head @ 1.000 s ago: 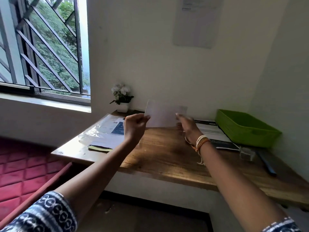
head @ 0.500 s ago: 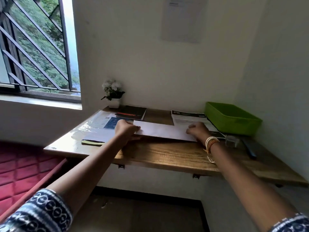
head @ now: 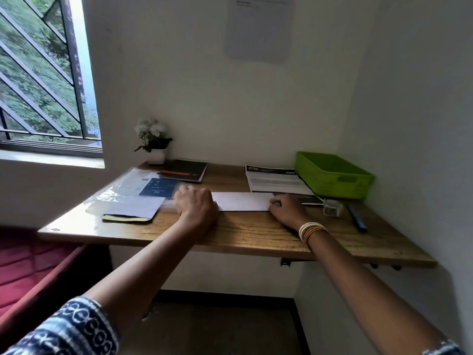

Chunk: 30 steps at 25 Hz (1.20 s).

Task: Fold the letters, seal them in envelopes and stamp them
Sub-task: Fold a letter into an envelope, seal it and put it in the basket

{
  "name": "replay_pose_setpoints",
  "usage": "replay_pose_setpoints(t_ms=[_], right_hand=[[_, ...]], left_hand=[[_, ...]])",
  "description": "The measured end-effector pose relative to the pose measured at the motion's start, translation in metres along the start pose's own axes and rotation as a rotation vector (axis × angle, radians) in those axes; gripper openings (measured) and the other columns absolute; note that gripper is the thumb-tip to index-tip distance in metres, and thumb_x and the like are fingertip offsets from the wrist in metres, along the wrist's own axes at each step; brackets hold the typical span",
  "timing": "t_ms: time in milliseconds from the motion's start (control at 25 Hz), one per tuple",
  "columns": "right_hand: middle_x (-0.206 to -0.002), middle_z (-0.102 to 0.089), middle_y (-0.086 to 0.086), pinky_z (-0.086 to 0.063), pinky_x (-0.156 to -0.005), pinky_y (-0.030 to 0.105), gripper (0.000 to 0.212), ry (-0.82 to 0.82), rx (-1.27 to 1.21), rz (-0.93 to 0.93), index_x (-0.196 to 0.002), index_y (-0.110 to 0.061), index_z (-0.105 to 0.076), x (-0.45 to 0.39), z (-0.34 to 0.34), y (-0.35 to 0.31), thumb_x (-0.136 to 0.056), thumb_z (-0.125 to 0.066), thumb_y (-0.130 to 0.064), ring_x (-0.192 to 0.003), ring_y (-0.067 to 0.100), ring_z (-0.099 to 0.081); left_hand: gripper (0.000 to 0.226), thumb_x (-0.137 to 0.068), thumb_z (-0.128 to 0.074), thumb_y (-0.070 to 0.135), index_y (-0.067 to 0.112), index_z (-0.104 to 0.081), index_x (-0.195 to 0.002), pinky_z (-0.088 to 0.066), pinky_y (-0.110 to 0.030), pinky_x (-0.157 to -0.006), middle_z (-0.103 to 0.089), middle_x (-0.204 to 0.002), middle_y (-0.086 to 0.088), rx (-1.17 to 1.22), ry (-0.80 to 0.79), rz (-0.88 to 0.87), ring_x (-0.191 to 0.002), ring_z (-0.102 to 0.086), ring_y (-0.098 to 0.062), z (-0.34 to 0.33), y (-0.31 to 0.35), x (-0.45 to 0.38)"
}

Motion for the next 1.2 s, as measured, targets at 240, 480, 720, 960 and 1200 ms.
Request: replay_pose_setpoints(t_ms=[240, 480, 720, 960, 1200], right_hand=[[-0.117, -0.066, 0.009, -0.048, -0.095, 0.034, 0.028, 0.164, 0.033, 0.022, -0.107, -0.015, -0.070, 0.013, 0.037, 0.024, -0.081, -0.068, -0.023, -0.111, 0.026, -0.061], [-0.107, -0.071, 0.012, -0.053, -0.087, 0.040, 0.039, 0.168, 0.235, -0.147, -0.101, -0.016, -0.071, 0.020, 0.090, 0.083, -0.063, -0.069, -0.024, -0.100, 0.032, -0.065], [-0.086, -0.074, -0.001, -0.052, -0.084, 0.041, 0.016, 0.306, 0.134, -0.140, -0.080, -0.028, -0.070, 0.017, 0.088, 0.103, -0.066, -0.079, -0.030, -0.091, 0.026, -0.067], [-0.091, -0.065, 0.003, -0.046, -0.064, 0.003, 0.023, 0.042, -0.443, 0.026, -0.104, 0.005, -0.068, -0.014, 0.053, 0.023, -0.082, -0.070, -0.001, -0.089, 0.014, -0.059], [-0.079, -0.062, 0.005, -0.048, -0.060, 0.010, 0.019, -0.196, -0.575, 0.087, -0.104, 0.017, -0.061, -0.053, 0.022, -0.021, -0.088, -0.053, 0.010, -0.065, 0.003, -0.060]], left_hand=[[0.032, -0.088, -0.053, 0.040, 0.013, -0.067, -0.098, -0.046, -0.037, -0.082, -0.067, -0.103, -0.010, 0.340, -0.128, -0.368, -0.098, -0.062, -0.027, -0.007, 0.095, 0.019], [0.033, -0.088, -0.055, 0.037, 0.017, -0.065, -0.112, -0.054, -0.040, -0.083, -0.066, -0.113, -0.008, 0.400, -0.148, -0.599, -0.097, -0.063, -0.024, -0.008, 0.162, 0.030], [0.033, -0.091, -0.055, 0.035, 0.019, -0.065, -0.118, -0.053, -0.039, -0.088, -0.064, -0.121, -0.007, 0.464, -0.219, -0.667, -0.106, -0.061, -0.023, -0.014, 0.164, 0.022], [0.049, -0.086, -0.064, 0.009, 0.021, -0.053, -0.133, -0.049, -0.023, -0.086, -0.061, -0.129, -0.004, 0.854, -0.102, -0.592, -0.109, -0.062, -0.017, -0.004, 0.132, -0.019], [0.032, -0.084, -0.067, 0.006, 0.008, -0.066, -0.116, -0.053, -0.049, -0.088, -0.069, -0.109, -0.011, 1.025, -0.160, -0.589, -0.100, -0.065, -0.025, -0.022, 0.112, -0.044]])
Point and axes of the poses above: each hand's wrist, its own x-axis away from the middle knuckle, its own z-axis out of the back of the hand, y = z × x, the point moved 8 cm from there along -x, towards the middle knuckle
